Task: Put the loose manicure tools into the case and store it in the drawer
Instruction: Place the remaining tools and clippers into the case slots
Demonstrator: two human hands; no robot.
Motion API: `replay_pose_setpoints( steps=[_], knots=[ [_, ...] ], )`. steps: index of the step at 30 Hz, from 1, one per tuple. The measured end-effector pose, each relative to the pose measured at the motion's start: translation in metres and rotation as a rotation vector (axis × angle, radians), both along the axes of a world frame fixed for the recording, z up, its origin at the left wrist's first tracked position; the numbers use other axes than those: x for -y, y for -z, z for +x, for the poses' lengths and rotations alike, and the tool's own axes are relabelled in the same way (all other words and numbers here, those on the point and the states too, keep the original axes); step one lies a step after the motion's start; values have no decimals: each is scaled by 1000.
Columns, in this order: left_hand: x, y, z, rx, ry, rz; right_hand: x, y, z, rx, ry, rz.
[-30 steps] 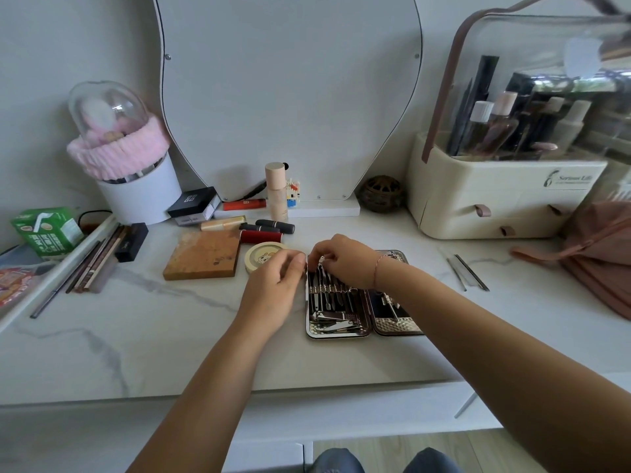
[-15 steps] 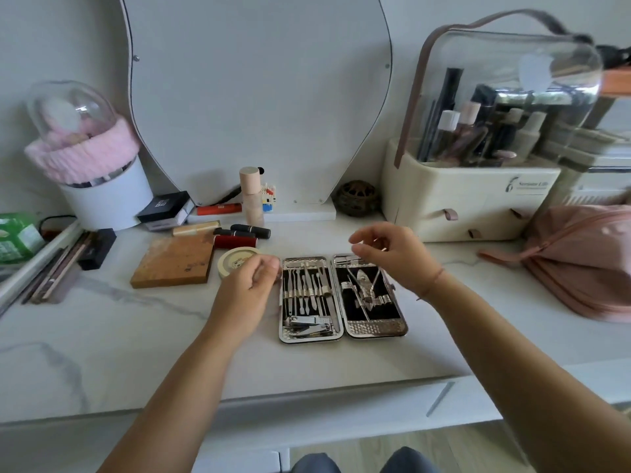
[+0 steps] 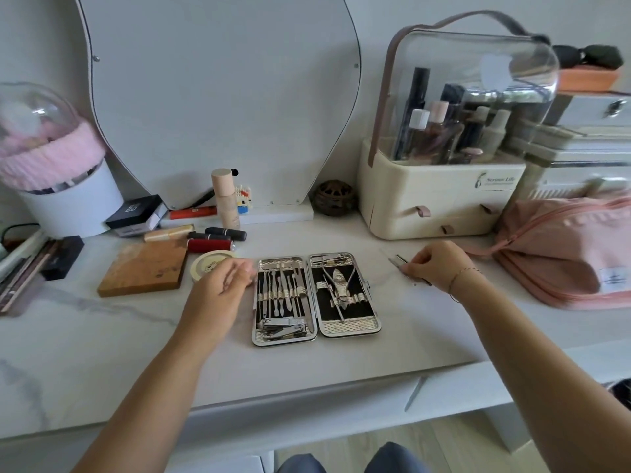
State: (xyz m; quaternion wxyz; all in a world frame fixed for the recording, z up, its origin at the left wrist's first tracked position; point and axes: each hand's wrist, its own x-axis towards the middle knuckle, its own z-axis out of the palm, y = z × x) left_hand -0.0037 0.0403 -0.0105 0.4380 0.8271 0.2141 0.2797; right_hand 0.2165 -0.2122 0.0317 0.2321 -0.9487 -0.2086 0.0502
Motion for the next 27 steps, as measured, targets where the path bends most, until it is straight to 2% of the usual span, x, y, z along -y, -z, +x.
replay_pose_setpoints(
  steps=[9, 24, 27],
  knots=[
    [-3, 4, 0, 10, -3, -22, -5, -1, 2, -50, 34, -39],
    [-5, 5, 1, 15, -9, -28, -12, -1, -7, 120, -3, 17],
    [-5, 5, 1, 8, -10, -30, -21, -1, -8, 97, -24, -94]
  ],
)
